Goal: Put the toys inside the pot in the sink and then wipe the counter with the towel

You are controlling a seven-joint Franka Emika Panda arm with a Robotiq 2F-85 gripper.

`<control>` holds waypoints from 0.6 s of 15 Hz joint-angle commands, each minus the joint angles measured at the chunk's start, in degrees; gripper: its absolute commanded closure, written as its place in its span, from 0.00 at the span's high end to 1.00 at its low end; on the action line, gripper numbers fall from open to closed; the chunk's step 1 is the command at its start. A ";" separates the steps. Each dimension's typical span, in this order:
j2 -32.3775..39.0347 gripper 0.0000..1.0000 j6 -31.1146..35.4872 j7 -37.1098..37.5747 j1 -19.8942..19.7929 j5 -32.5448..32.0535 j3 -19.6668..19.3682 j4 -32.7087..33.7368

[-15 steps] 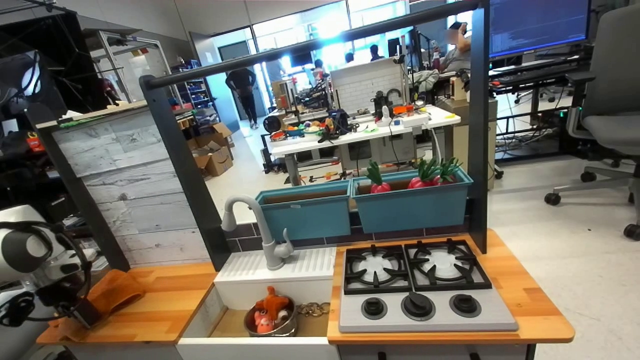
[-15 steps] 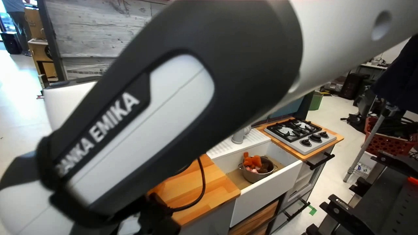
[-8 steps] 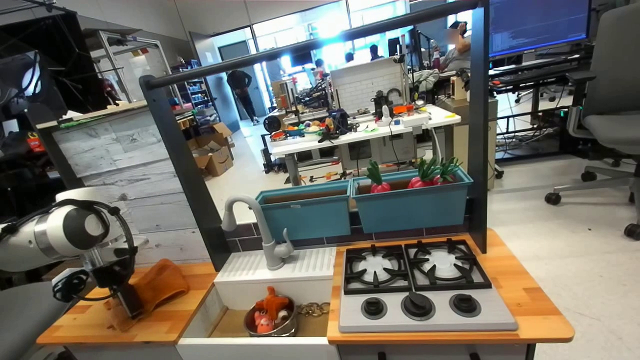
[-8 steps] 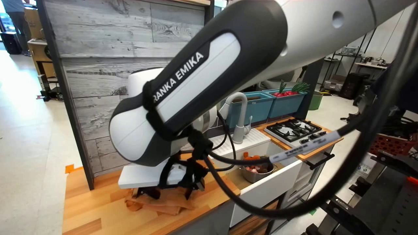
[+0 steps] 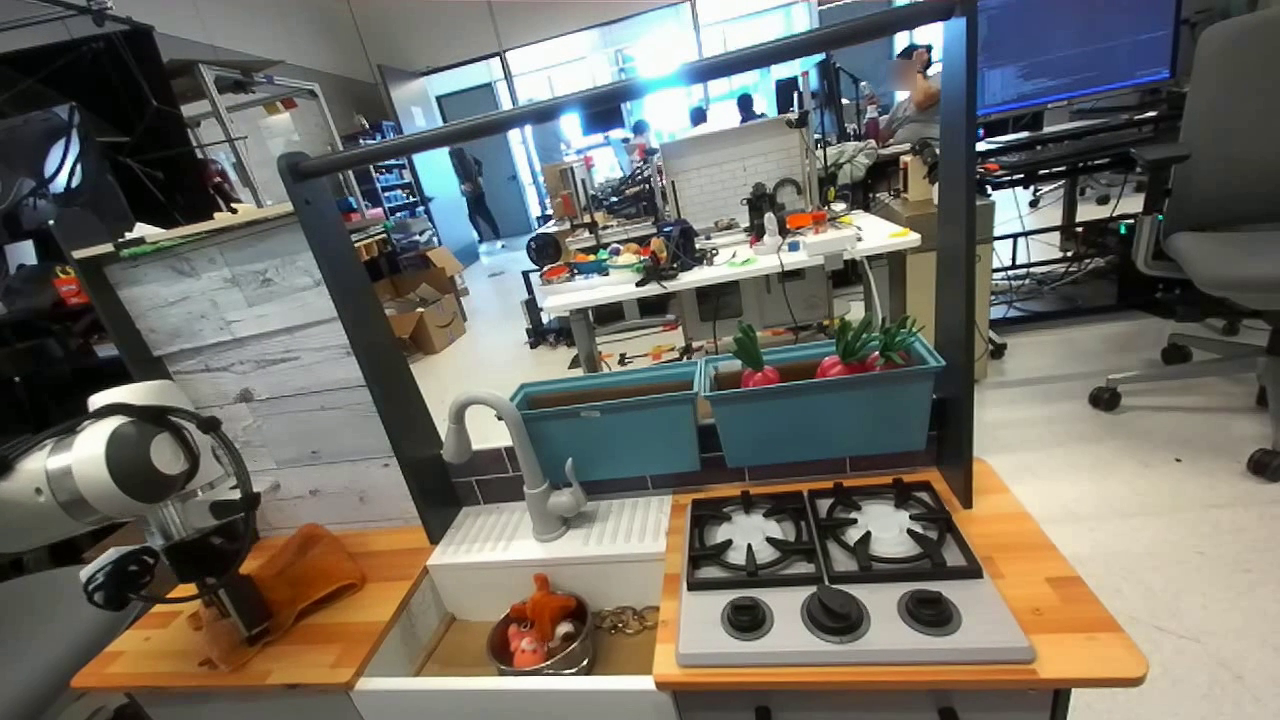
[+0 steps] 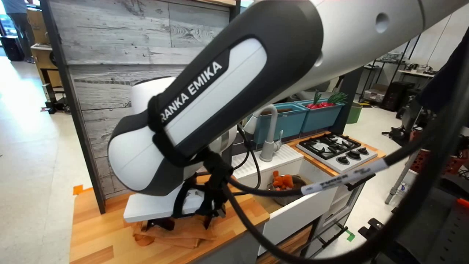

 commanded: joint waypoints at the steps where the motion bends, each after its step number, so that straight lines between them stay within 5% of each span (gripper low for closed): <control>1: 6.87 1.00 -0.20 1.37 3.05 -0.58 1.30 5.57; 9: 4.32 1.00 -8.28 3.93 -2.72 2.78 -0.80 2.79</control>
